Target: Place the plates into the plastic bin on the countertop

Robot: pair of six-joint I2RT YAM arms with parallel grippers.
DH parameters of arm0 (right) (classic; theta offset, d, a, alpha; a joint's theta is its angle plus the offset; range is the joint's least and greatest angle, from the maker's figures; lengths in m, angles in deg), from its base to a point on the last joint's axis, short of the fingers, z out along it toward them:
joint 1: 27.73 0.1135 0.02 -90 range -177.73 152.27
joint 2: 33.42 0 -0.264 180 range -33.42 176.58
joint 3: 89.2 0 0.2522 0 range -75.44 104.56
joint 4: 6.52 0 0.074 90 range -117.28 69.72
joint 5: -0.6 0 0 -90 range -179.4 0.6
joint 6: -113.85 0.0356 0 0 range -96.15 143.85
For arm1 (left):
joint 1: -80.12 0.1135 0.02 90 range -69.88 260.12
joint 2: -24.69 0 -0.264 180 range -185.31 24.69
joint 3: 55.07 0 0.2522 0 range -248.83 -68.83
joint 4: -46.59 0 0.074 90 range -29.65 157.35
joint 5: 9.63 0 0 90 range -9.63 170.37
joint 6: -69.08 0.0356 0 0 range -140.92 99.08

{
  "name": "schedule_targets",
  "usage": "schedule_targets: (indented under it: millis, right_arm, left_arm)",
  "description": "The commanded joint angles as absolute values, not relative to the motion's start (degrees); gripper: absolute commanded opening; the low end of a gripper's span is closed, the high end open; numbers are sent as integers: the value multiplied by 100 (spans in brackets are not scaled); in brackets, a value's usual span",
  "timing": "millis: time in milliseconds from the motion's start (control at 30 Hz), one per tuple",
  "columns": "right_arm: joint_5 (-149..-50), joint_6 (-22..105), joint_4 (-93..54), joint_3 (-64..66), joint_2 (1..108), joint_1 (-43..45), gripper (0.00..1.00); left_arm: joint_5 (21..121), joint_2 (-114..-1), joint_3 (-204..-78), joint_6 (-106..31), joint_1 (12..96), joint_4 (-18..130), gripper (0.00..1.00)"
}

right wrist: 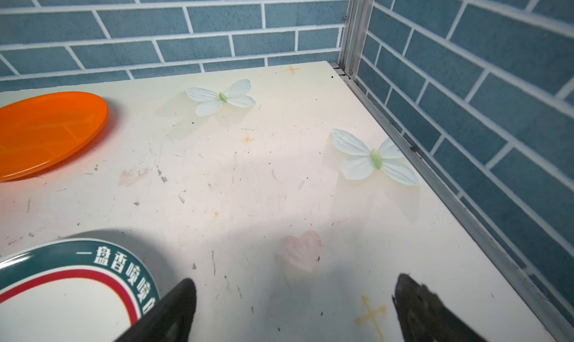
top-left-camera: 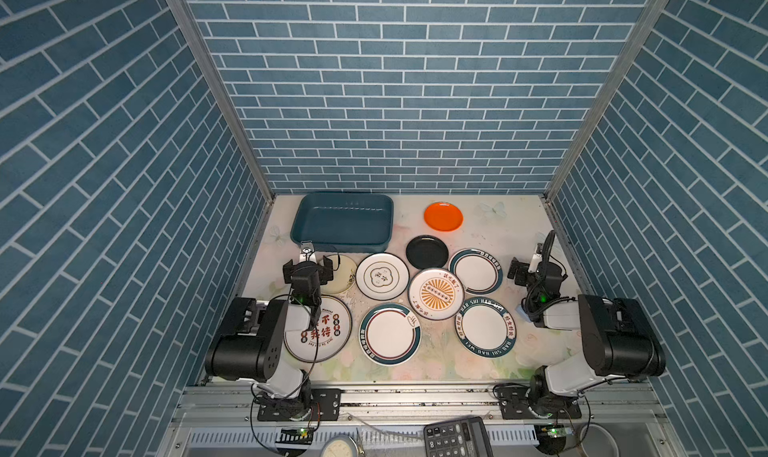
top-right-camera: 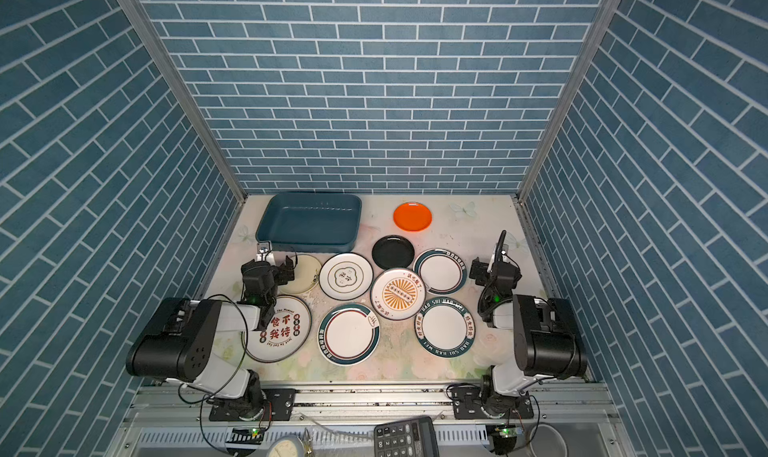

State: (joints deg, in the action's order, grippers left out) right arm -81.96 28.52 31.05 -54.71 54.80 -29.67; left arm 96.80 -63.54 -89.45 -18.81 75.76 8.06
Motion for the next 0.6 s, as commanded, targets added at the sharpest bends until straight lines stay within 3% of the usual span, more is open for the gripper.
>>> schedule_targets:
  millis: [0, 567]
  right_arm:
    - [-8241, 2812, 3096, -5374, 5483, -2975, 99]
    - [-8237, 2819, 3051, -5347, 5499, -2975, 99]
  left_arm:
    - [9663, -6301, -8992, -1893, 7592, 841, 100]
    - [9667, -6296, -8992, -1894, 7599, 860, 100]
